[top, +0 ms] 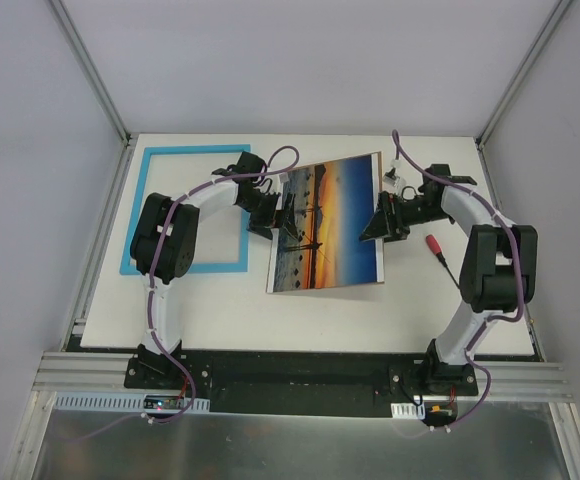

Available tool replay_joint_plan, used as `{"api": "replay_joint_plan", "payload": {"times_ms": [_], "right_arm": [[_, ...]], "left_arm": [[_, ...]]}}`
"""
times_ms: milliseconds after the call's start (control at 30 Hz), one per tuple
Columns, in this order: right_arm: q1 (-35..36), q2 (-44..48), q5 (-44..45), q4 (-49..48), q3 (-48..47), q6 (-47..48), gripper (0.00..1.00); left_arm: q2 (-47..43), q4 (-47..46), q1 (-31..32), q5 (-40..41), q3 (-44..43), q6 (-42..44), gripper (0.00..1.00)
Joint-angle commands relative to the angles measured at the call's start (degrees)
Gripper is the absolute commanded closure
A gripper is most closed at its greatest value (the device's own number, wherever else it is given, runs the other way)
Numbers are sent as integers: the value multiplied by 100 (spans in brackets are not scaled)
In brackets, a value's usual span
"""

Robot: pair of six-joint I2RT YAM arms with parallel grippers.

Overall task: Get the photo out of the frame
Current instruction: Pick up the photo frame item at the center of the board.

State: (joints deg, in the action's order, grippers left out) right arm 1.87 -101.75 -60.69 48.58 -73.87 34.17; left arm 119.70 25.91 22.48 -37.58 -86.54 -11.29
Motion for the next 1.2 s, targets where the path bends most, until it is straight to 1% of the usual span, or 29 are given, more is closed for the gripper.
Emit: {"api": "replay_joint_plan", "payload": {"times_ms": [0, 133, 200, 333, 467, 567, 633, 667, 767, 833, 867, 1100, 1133, 1167], "right_arm": [[94, -379, 75, -357, -14, -587, 9], [59, -591, -110, -463, -14, -798, 9], [42, -679, -197, -542, -5, -938, 11], [-46, -881, -470, -569, 21, -1053, 17], [-64, -943, -549, -744, 118, -1185, 25], [-73, -1004, -593, -814, 144, -1264, 34], [-64, -1022, -611, -815, 144, -1273, 43], [-64, -1022, -620, -823, 144, -1273, 48], [-73, -1039, -664, -832, 144, -1282, 68], [-73, -1039, -664, -832, 136, -1282, 78], [-73, -1031, -673, -832, 153, -1282, 81], [-160, -987, -716, -832, 179, -1273, 96], [-161, -978, -743, -832, 188, -1282, 99], [-161, -960, -769, -841, 197, -1282, 99]], "left_arm": [[1, -104, 239, -504, 146, -75, 1], [-8, -121, 231, -513, 155, -66, 1], [-17, -130, 231, -522, 164, -75, 1], [-26, -148, 231, -583, 164, -93, 1], [-52, -183, 231, -680, 173, -93, 1], [-69, -218, 231, -794, 190, -84, 1], [-87, -244, 239, -856, 208, -102, 1], [-96, -262, 231, -882, 217, -102, 1], [-105, -288, 239, -952, 226, -119, 1], [-105, -297, 239, -970, 234, -110, 1], [-122, -306, 239, -962, 234, -110, 1], [-315, -306, 196, -952, 252, -49, 1], [-350, -306, 178, -961, 261, -49, 1], [-386, -297, 152, -961, 261, -31, 1]]}}
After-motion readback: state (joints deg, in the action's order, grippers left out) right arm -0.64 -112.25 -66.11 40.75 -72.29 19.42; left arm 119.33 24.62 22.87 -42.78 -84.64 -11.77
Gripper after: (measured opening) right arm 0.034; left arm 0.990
